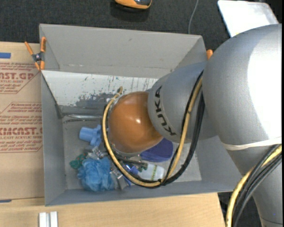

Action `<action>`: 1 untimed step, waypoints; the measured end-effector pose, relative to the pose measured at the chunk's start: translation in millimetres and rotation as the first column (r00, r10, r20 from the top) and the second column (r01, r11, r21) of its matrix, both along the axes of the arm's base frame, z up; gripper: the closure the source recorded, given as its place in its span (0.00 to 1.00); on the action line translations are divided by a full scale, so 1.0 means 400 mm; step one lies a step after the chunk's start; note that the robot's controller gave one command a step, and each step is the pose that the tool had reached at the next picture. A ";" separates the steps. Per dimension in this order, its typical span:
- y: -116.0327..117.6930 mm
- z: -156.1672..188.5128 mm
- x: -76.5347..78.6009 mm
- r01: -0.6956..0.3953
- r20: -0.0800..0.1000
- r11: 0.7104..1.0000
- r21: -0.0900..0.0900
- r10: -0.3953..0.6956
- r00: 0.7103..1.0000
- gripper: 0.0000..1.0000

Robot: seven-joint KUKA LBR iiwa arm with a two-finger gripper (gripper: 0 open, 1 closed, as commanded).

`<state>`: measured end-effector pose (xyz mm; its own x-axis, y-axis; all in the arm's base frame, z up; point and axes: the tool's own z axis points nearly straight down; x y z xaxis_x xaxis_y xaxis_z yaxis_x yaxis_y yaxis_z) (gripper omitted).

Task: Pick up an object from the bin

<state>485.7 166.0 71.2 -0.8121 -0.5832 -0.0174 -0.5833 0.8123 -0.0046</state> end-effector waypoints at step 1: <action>-0.026 0.001 0.002 0.062 0.003 0.998 0.005 -0.063 0.998 0.00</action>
Offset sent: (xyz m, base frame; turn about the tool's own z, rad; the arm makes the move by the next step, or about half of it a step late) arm 0.0111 -0.0264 -0.0012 0.2018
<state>486.6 155.5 71.6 -0.8469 -0.5312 -0.0226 -0.5313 0.8472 -0.0018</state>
